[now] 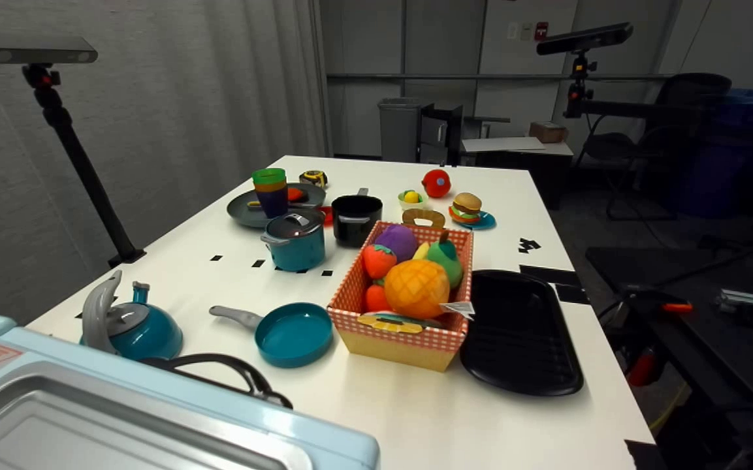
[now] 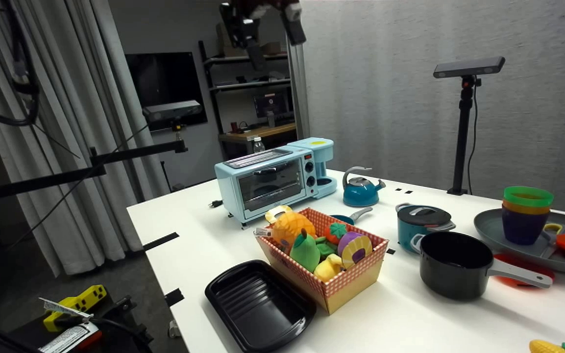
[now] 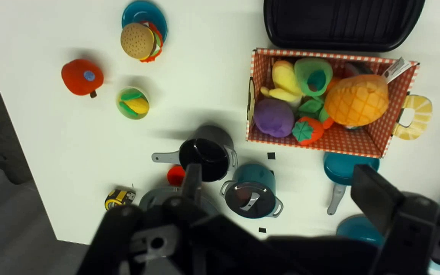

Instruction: Remove the lid from the blue pot and place it on the black pot

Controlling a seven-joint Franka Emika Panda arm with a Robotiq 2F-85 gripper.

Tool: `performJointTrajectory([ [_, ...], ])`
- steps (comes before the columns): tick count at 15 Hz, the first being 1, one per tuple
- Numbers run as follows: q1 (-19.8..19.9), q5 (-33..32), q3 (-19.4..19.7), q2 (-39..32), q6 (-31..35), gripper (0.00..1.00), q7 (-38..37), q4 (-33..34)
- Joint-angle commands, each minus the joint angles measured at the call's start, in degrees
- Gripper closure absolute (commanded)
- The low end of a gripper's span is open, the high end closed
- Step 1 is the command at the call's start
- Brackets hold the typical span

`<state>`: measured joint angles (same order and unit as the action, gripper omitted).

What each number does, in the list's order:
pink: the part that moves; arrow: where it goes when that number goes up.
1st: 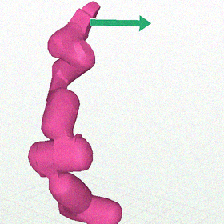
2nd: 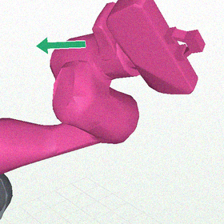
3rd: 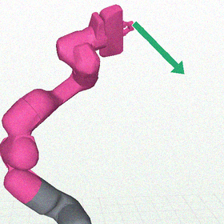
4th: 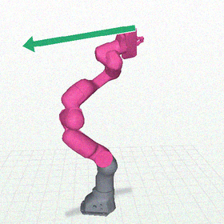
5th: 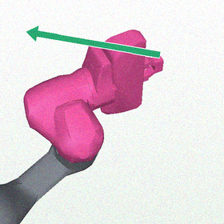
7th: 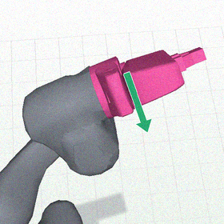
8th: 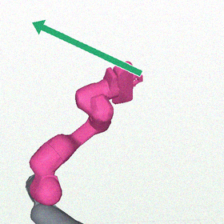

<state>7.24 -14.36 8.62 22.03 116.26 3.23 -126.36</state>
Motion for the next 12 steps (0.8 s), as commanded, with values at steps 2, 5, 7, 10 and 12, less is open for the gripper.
performJointTrajectory([
  [2, 0.1, 1.3, -0.4, -16.5, 1.6, 0.0, -0.2, 13.3],
  [5, 0.5, 0.9, -0.3, -23.1, 0.6, 0.0, -0.7, 19.2],
  [7, 0.8, 0.8, 0.0, -26.1, -0.2, 0.0, -1.4, 22.6],
  [10, 0.6, 0.2, -0.2, -25.0, 1.7, 0.0, -1.0, 19.9],
  [12, 0.7, 0.2, -0.1, -25.7, 1.7, 0.0, -1.0, 20.8],
])
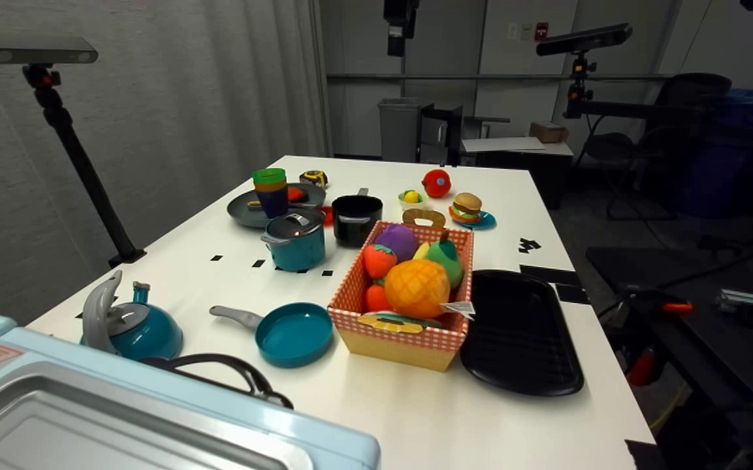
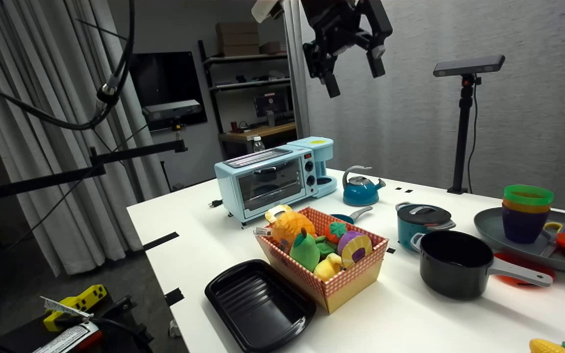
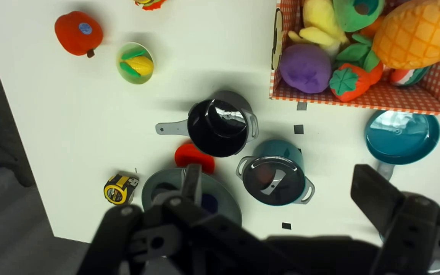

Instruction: Remove the lid from the blue pot and place it on the black pot

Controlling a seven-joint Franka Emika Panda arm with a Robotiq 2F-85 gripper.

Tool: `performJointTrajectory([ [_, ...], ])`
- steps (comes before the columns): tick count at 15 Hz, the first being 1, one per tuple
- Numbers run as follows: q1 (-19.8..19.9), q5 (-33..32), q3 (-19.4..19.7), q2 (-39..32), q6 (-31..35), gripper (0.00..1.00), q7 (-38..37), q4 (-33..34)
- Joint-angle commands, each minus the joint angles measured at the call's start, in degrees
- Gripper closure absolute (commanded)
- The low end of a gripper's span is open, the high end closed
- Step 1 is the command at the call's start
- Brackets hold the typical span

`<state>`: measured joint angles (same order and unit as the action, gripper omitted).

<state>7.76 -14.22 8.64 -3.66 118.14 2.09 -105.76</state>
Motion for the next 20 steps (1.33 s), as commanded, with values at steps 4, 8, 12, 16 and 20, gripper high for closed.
performJointTrajectory([
  [4, 0.1, 0.0, -0.1, 0.0, -0.2, 0.0, 0.0, 0.5],
  [8, 0.1, 0.0, -0.1, 0.0, -0.2, 0.0, 0.0, 0.5],
  [12, 0.2, -0.1, -0.2, -7.9, 5.1, 0.0, -1.6, 3.1],
  [16, -0.3, 0.1, -0.1, -16.7, 10.7, 0.0, -5.1, 6.0],
  [20, -0.7, 0.9, 0.4, -24.8, 11.7, 0.0, -9.2, 11.8],
])
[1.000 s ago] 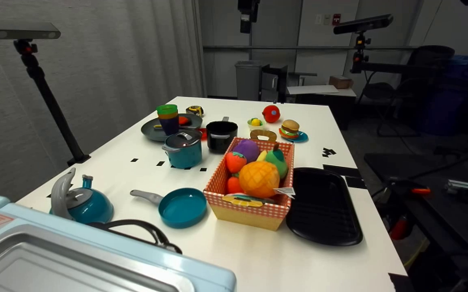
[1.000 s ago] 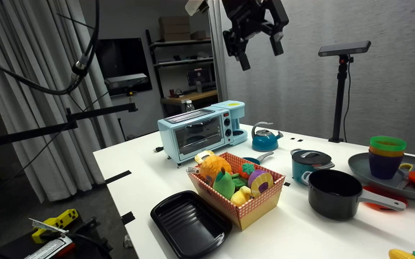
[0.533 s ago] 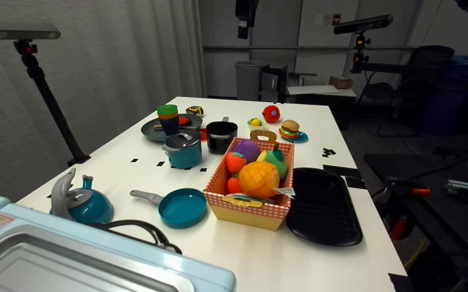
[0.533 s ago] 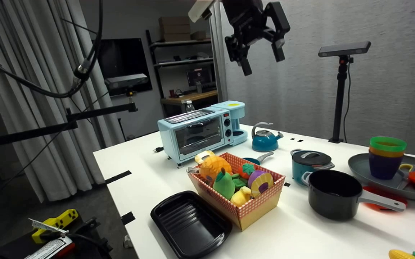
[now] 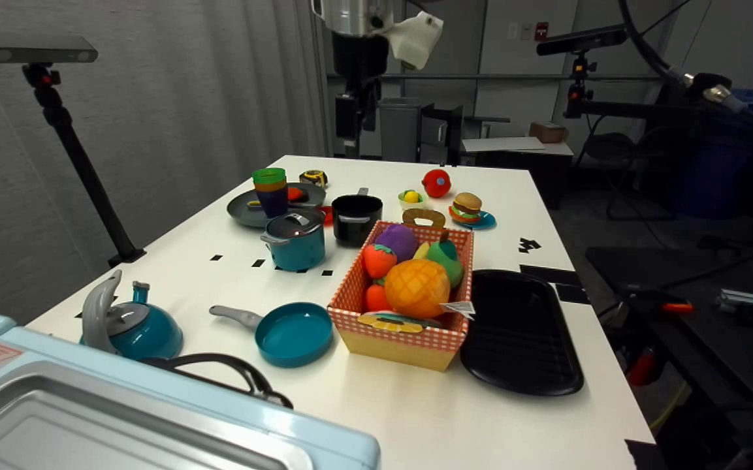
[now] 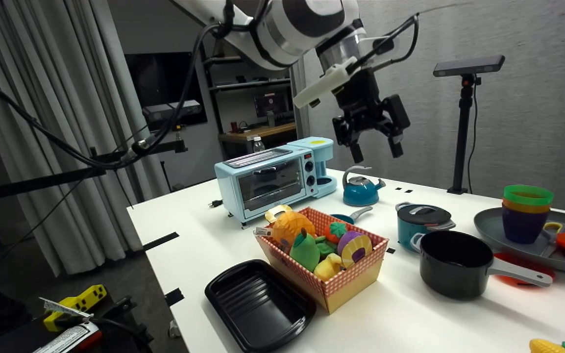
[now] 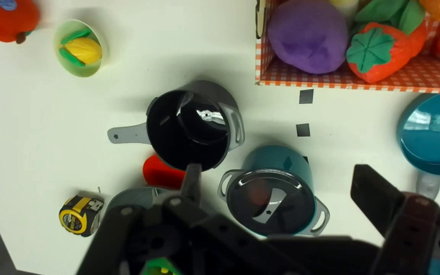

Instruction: Remove the lid from the blue pot and place it on the black pot

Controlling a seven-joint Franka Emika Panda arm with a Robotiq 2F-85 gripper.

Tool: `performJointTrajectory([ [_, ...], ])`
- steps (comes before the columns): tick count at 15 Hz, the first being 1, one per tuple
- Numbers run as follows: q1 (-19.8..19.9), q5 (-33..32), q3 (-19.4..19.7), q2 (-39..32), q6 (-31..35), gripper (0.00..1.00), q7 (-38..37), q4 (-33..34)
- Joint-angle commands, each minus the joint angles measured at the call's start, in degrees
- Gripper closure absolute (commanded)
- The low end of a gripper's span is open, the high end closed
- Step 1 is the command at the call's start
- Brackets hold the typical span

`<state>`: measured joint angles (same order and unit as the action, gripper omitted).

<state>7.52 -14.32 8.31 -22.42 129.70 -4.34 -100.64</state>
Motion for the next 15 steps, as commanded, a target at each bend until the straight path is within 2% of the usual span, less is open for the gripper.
performJointTrajectory([
  [1, -0.5, 1.5, 0.9, -7.7, -0.6, 0.0, -3.9, 8.5],
  [5, -0.1, 4.1, 1.5, -13.2, -3.2, 0.0, -7.9, 16.0],
  [6, -0.5, 2.7, 1.4, -9.7, -0.4, 0.0, -6.2, 10.0],
  [9, -0.5, 3.6, 1.7, -12.0, -0.8, 0.0, -7.1, 13.1],
  [15, -0.3, 4.1, 1.5, -14.0, 0.4, 0.0, -7.6, 14.4],
])
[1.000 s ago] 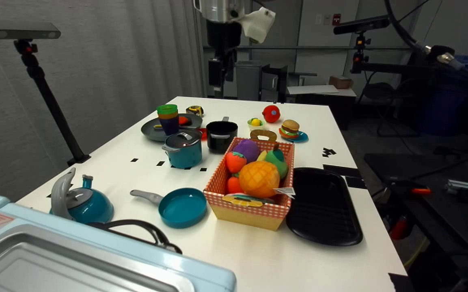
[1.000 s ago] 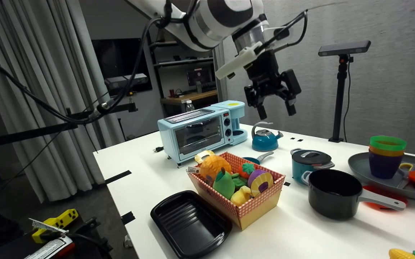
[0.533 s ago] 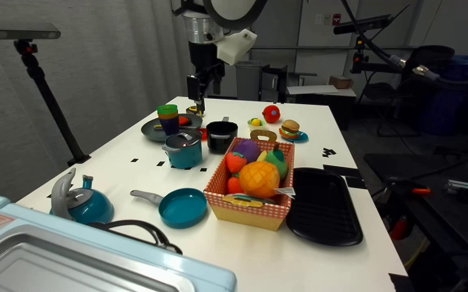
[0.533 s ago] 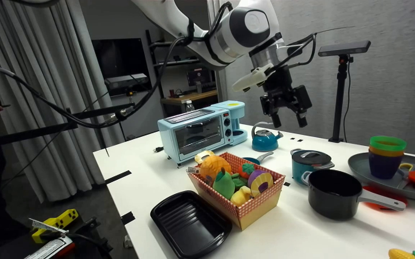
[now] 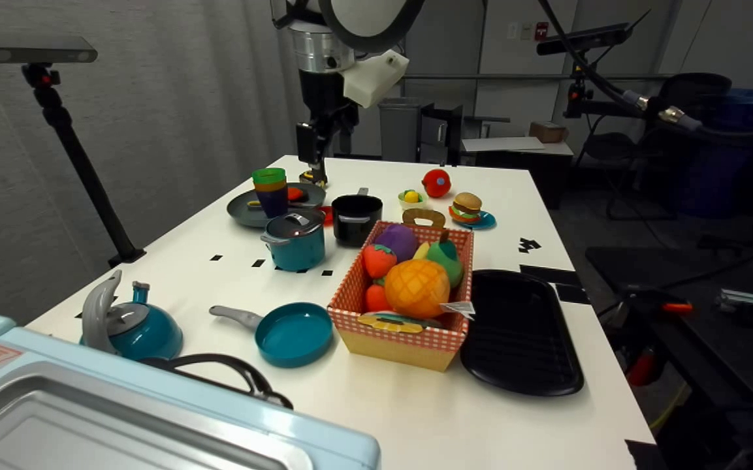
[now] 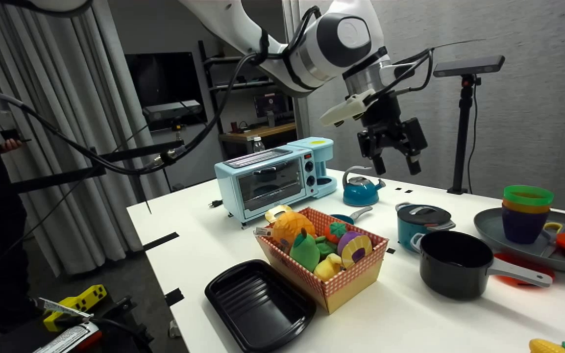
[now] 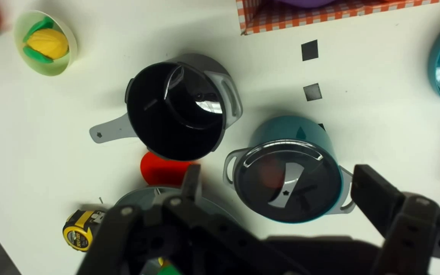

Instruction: Remove the lid from the blue pot and place it on the black pot

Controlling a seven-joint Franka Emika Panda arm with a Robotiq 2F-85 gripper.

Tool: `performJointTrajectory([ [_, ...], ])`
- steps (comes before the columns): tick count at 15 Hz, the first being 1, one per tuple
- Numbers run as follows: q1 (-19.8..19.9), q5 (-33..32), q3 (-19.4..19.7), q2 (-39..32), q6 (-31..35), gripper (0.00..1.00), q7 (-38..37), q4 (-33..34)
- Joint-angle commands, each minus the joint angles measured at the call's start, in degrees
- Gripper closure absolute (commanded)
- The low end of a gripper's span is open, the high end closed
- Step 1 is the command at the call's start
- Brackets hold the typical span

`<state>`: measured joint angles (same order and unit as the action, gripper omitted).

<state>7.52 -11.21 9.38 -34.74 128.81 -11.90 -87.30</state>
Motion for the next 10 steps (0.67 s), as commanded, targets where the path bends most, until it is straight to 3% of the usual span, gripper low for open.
performJointTrajectory([
  [1, -0.1, 1.4, 0.3, -2.7, 1.2, 0.0, -0.1, 2.0],
  [10, 2.0, 7.1, 0.2, -10.8, -2.1, 0.0, -0.7, 11.8],
])
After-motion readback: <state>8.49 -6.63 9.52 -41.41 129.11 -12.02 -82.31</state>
